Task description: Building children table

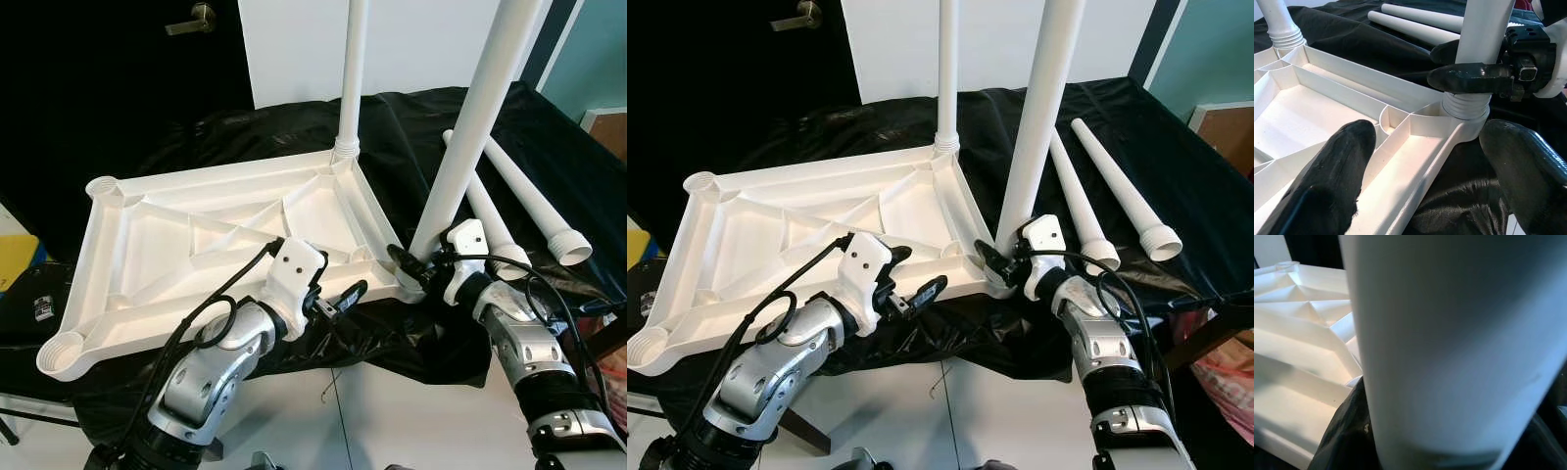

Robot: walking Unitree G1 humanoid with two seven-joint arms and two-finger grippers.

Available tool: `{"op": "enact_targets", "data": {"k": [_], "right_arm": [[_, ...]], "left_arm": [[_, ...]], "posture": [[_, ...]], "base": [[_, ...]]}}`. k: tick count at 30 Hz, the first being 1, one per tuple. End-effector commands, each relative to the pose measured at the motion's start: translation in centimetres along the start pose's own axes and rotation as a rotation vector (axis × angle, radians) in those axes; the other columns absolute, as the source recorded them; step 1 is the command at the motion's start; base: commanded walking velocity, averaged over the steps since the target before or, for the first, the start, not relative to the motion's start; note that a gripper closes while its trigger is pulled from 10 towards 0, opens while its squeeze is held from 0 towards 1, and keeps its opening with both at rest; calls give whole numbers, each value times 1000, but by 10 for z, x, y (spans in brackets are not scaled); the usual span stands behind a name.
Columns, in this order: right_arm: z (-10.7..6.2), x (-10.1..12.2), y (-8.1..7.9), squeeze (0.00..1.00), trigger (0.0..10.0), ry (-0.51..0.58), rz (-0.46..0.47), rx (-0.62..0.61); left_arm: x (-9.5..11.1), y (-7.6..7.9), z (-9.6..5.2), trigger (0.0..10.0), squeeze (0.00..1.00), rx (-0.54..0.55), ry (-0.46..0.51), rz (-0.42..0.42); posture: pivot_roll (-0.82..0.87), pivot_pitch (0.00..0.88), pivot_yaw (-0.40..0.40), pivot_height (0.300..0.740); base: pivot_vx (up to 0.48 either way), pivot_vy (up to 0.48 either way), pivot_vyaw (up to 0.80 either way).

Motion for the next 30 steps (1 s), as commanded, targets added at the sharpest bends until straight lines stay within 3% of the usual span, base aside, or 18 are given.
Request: {"op": "enact_targets", "data": {"k": [1, 5, 7, 11, 15, 16, 20, 24, 30], "right_arm": [[-3, -16, -2, 0, 10000, -58, 43, -45], [-3, -20, -2, 0, 10000, -79, 31, -126], [-3, -26, -3, 0, 10000, -108, 62, -258], [-4, -31, -6, 0, 10000, -119, 105, -345], [-9, -41, -19, 0, 10000, -139, 160, -574], [-9, -41, -19, 0, 10000, -139, 160, -574], [-15, -46, -23, 0, 10000, -158, 217, -760], [-5, -34, -40, 0, 10000, -103, 239, -750], [-6, -29, -41, 0, 10000, -85, 229, -751]], "left_arm": [[0, 5, -1, 10000, 0, -55, 0, 2], [-1, 6, -2, 10000, 0, -55, -1, 0], [-1, 7, -1, 10000, 0, -55, -1, -2], [-1, 6, 0, 10000, 0, -49, 1, -5], [-2, 7, 1, 10000, 0, -40, 5, -3], [-2, 7, 1, 10000, 0, -40, 5, -3], [-2, 7, 0, 10000, 0, -37, 4, -1], [1, 3, -1, 10000, 0, -23, 10, -1], [0, 3, -2, 10000, 0, -27, 3, 7]], "posture": [[-29, 69, 16, 740], [-30, 73, 17, 740], [-34, 75, 11, 740], [-34, 76, 7, 740], [-37, 79, 3, 740], [-37, 79, 3, 740], [-24, 78, 1, 740], [-23, 77, 11, 740], [-16, 74, 16, 740]], "base": [[0, 0, 0], [0, 0, 0], [0, 0, 0], [0, 0, 0], [0, 0, 0], [0, 0, 0], [0, 0, 0], [0, 0, 0], [0, 0, 0]]}}
Point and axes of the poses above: a point about 5 cm out from each wrist's last joint towards the gripper, its own z axis pointing out of the wrist towards the gripper, its own x axis along the axis of the wrist's last joint, y = z × x, the point moved 2 cm from there along z, pointing out of the wrist towards the gripper, and after that the axes turned 1 degree about z, right-handed, at the moved point
